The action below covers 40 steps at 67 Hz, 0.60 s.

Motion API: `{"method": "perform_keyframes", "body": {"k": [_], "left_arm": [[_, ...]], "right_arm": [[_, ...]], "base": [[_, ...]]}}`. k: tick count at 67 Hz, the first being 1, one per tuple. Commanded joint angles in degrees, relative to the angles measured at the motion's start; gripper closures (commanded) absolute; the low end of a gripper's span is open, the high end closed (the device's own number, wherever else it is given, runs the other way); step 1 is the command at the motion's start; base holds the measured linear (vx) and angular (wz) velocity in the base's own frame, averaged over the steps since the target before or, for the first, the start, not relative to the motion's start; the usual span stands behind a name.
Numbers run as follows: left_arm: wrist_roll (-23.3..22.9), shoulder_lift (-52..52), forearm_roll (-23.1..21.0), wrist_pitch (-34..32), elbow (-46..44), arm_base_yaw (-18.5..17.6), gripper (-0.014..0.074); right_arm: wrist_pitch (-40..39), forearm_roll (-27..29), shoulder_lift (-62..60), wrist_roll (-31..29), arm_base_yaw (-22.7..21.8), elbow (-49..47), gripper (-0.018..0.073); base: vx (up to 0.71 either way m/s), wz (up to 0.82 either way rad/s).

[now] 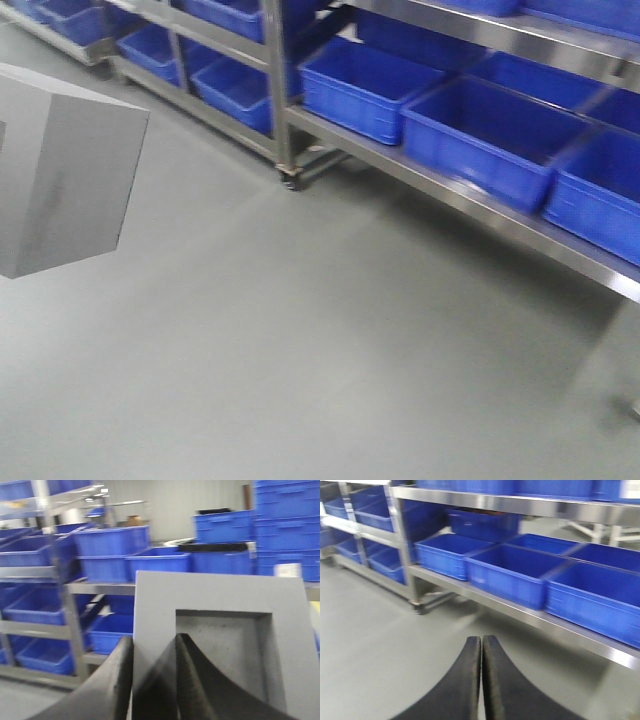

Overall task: Sort gray base to blue bin
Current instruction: 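Drive the base down the aisle between the blue bin shelves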

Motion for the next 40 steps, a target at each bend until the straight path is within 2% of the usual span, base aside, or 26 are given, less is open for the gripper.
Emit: {"method": "perform_keyframes", "body": {"k": [1, 16, 40], "left_arm": [[-0.78, 0.22, -0.53, -6.37, -1.80, -0.30, 0.0603], [-0.78, 0.22, -0.53, -6.37, -1.80, -0.30, 0.0603], [-0.78, 0.22, -0.53, -6.37, -1.80, -0.30, 0.0603]], "right_arm": [[-4.25, -0.49, 0.18, -0.72, -0.10, 0.05, 0.0564], [-4.25, -0.49, 0.18, -0.72, -0.10, 0.05, 0.0564], [-4.25, -0.49, 0.18, -0.72, -0.10, 0.05, 0.0564]], "base": [[0.25, 0.68], [0.27, 0.57], [0.30, 0.42]]}}
